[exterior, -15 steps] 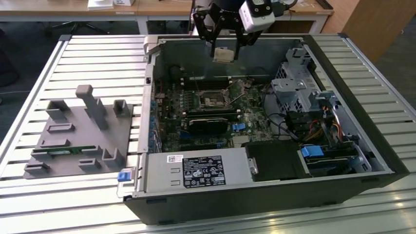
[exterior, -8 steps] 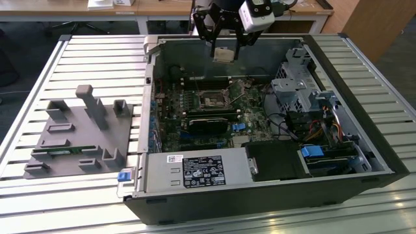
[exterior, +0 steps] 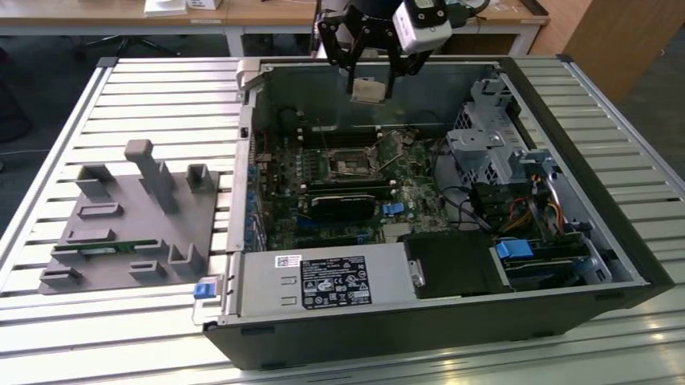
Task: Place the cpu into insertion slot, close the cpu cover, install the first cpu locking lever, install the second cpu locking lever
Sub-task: 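Place the cpu into insertion slot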
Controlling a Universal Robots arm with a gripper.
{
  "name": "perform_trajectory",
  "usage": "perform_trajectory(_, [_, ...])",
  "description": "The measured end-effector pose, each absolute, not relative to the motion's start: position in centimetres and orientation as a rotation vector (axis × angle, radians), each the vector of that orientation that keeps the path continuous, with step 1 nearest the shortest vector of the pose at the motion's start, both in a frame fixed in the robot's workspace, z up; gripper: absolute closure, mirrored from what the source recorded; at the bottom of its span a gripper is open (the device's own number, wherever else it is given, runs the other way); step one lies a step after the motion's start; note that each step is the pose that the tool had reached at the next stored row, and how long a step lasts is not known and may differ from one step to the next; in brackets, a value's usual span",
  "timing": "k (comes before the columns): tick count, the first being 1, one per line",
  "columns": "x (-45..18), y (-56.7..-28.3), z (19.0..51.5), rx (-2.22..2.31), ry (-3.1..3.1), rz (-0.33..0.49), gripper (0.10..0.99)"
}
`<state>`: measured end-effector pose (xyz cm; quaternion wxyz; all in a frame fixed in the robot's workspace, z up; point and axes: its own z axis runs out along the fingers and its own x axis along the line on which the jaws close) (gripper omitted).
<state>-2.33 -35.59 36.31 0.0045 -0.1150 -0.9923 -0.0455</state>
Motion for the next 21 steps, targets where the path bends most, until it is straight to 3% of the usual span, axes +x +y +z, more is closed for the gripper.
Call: perform_trajectory(21, [-2.33,-35.59,36.31,-0.385,-3.106,-0.143,0.545])
